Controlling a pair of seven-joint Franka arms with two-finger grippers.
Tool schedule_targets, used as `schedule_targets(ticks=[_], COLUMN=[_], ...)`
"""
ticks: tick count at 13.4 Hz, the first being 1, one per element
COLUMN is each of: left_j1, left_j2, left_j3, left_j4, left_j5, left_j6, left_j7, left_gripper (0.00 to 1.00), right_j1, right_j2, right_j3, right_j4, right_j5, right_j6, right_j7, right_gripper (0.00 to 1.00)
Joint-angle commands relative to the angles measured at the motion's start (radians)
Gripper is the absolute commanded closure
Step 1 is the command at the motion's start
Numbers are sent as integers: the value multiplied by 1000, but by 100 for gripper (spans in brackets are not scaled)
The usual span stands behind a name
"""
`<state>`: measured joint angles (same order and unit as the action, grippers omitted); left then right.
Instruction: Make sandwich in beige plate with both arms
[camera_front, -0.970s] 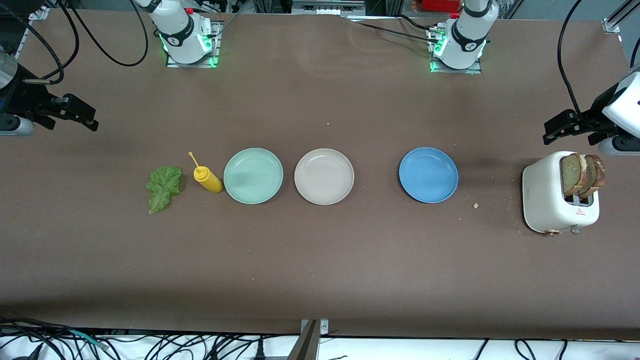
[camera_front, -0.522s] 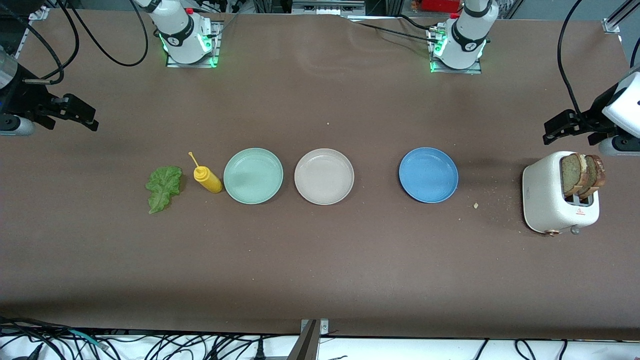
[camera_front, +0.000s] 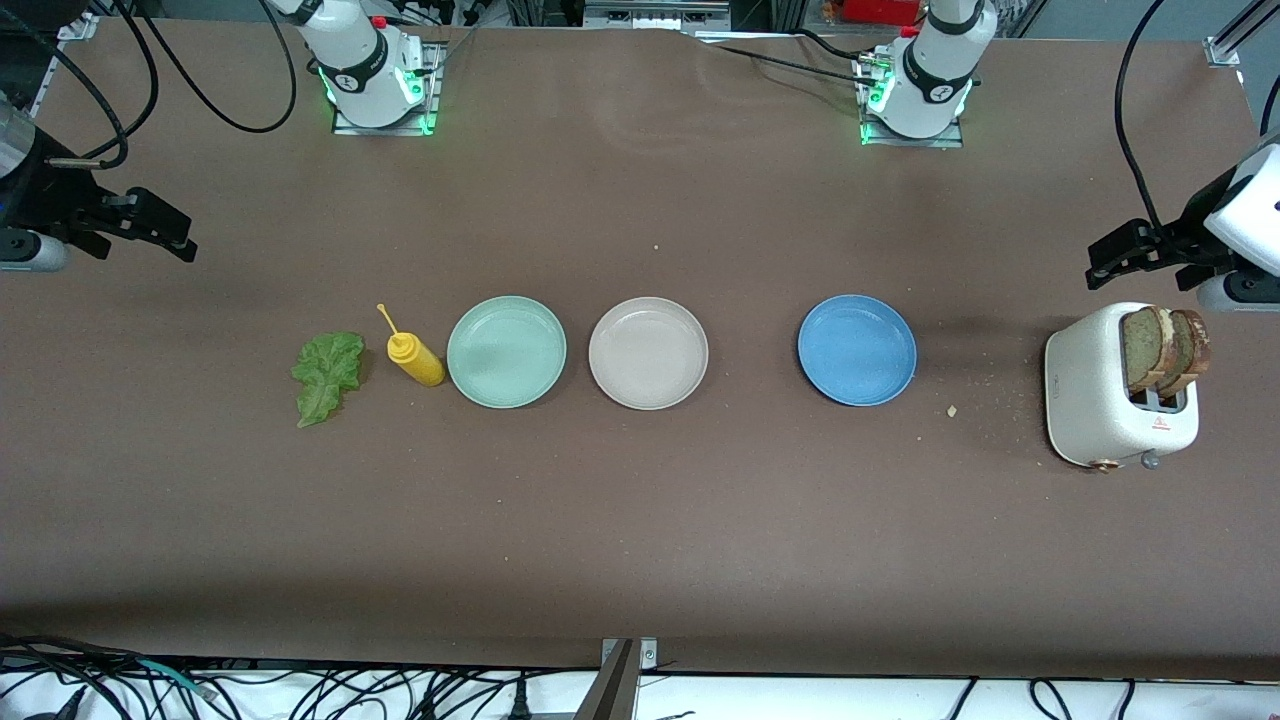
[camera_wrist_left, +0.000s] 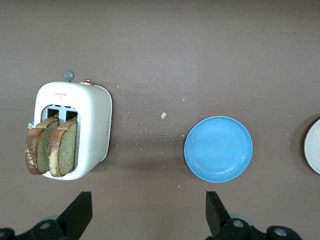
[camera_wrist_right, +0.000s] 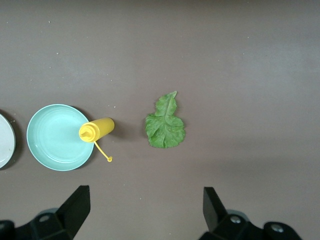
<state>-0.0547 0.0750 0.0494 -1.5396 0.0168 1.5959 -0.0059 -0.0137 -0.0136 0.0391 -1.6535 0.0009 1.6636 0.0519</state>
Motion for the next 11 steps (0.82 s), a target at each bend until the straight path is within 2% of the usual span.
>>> schedule_targets(ticks=[1,11], left_j1=[1,3], left_j2=[9,14], left_j3=[0,0], left_j4=[18,16], left_j5=[-18,-15], left_j6=[-1,13], left_j7=[0,0], left_gripper=[0,0], right_j1=[1,1], right_j2=[4,4], right_j3=[-1,1], right_j4=[20,20], right_j5=[13,10], right_j6=[-19,-21], right_j7=[11,-1], right_gripper=[0,0])
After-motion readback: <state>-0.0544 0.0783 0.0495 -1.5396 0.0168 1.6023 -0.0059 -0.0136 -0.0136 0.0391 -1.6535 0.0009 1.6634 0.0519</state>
